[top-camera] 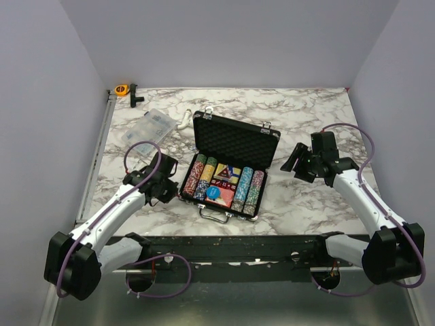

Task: Pack up texas hold em set

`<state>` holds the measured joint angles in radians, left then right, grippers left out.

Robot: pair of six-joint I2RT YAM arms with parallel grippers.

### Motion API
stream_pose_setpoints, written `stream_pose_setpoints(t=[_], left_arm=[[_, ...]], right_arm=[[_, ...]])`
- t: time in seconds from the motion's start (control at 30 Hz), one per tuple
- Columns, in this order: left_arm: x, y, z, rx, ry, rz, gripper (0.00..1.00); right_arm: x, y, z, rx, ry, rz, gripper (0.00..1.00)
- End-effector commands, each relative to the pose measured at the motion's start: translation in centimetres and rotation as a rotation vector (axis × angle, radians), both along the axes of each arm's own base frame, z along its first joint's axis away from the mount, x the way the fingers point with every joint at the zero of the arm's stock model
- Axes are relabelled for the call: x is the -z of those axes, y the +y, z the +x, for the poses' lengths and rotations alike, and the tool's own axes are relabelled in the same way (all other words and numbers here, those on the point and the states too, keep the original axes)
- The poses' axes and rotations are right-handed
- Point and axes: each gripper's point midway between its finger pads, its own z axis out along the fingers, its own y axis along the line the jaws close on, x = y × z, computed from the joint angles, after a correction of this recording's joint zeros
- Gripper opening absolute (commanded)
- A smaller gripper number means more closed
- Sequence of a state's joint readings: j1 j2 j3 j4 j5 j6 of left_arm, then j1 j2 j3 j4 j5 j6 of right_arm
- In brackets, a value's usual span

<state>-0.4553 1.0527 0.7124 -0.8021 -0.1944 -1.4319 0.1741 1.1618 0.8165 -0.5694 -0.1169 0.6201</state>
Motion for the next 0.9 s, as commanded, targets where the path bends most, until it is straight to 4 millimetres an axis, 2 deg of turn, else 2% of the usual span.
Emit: stream_pose_setpoints(t=[0.0, 0.33, 0.57, 0.7, 0.87], left_arm=[[-0.9, -1.1, 0.5, -0.017, 0.009, -0.075, 0.0], [-2.1, -1.8, 1.3, 0.007, -0.048, -0.115, 0.0], [-2.1, -2.5, 1.3, 0.015, -0.04, -0.15, 0.0], [-1.7, -2.3, 1.4, 0.015, -0.042, -0.136, 0.0], [-1.0, -3.0, 1.4, 0.012, -0.014, -0.168, 0.0]], right_arm=[[0.1, -0.3, 0.4, -0.001, -0.02, -0.023, 0.63], [1.0, -0.5, 0.2, 0.009, 0.0, -0.029, 0.63], [1.0, -0.6, 0.1, 0.016, 0.0, -0.032, 0.63], [1.0, -0.8, 0.2, 0.03, -0.011, -0.036, 0.63], [1.1, -0.7, 0.1, 0.025, -0.004, -0.034, 0.63]])
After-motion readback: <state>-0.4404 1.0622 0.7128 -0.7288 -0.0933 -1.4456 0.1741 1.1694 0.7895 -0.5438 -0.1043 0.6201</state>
